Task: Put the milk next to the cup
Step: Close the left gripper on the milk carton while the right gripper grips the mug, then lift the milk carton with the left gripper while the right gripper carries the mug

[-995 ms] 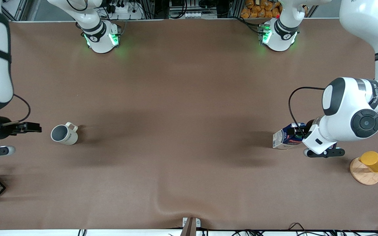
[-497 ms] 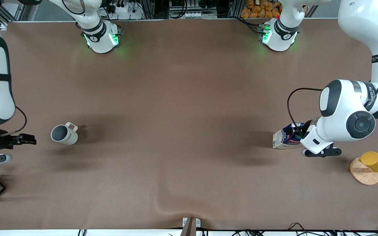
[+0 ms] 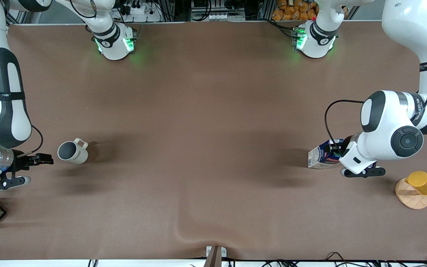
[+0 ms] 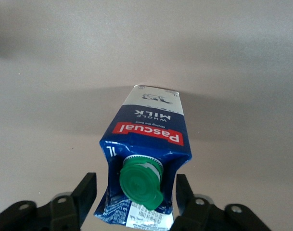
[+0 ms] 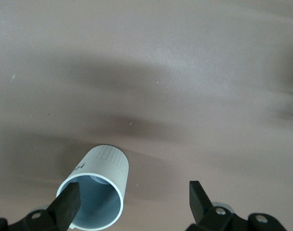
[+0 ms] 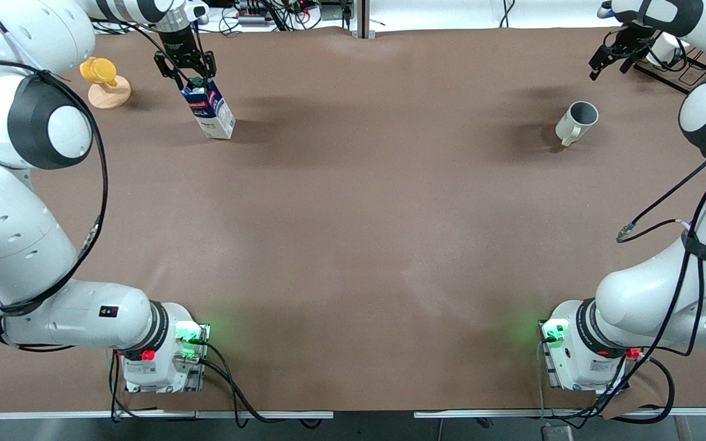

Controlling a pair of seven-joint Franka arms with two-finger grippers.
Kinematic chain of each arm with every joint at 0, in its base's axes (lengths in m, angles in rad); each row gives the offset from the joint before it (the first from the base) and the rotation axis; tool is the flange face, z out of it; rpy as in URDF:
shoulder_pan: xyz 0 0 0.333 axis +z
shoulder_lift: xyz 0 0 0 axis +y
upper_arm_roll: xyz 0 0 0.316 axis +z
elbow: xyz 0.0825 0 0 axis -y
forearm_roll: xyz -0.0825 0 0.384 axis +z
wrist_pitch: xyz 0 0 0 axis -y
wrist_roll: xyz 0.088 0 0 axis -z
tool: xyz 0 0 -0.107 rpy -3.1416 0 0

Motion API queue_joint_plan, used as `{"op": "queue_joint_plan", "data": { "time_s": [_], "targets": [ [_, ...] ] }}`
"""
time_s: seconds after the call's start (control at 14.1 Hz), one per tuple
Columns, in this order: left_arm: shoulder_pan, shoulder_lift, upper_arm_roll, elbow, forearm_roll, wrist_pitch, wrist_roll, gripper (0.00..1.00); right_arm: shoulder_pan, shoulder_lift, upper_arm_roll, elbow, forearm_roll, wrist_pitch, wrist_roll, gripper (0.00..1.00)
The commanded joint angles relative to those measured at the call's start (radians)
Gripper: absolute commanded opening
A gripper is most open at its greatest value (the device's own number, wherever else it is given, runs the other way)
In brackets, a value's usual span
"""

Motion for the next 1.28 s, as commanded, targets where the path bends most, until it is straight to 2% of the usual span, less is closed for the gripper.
{"op": "queue_joint_plan", "data": {
  "time_s": [0.0, 0.21, 0.43, 0.78, 0.99, 1.07, 1.14, 1.21],
  "targets": [
    [0.006, -0.006, 0.003, -0.012, -0.019, 0.016, 0.001, 0.65, -0.011, -0.017, 0.006, -0.01, 0.015, 0.007, -0.019, 1.0],
    [0.007, -0.006, 0.003, -0.012, -0.019, 0.016, 0.001, 0.57, -0.012, -0.009, 0.004, -0.018, 0.015, 0.012, -0.019, 1.0],
    [0.006, -0.007, 0.003, -0.011, -0.019, 0.016, -0.003, 0.5, -0.031, 0.017, 0.004, -0.074, 0.015, 0.104, -0.078, 1.0],
    [0.006, -0.044, 0.003, -0.005, -0.019, -0.029, -0.005, 0.46, -0.022, -0.012, 0.016, -0.203, 0.017, 0.121, -0.133, 1.0],
    [0.006, -0.076, 0.003, -0.002, -0.019, -0.065, 0.01, 0.45, -0.032, -0.044, 0.029, -0.239, 0.017, 0.104, -0.167, 0.99],
    [0.007, -0.087, 0.004, 0.001, -0.019, -0.066, 0.013, 0.45, -0.032, -0.041, 0.029, -0.239, 0.017, 0.11, -0.171, 0.84],
    [0.007, -0.102, 0.003, 0.002, -0.019, -0.068, 0.013, 0.45, -0.031, -0.034, 0.029, -0.239, 0.018, 0.122, -0.163, 0.36],
    [0.007, -0.119, 0.004, 0.002, -0.019, -0.077, 0.013, 0.45, -0.028, -0.029, 0.027, -0.239, 0.029, 0.15, -0.155, 0.02]
  ]
}}
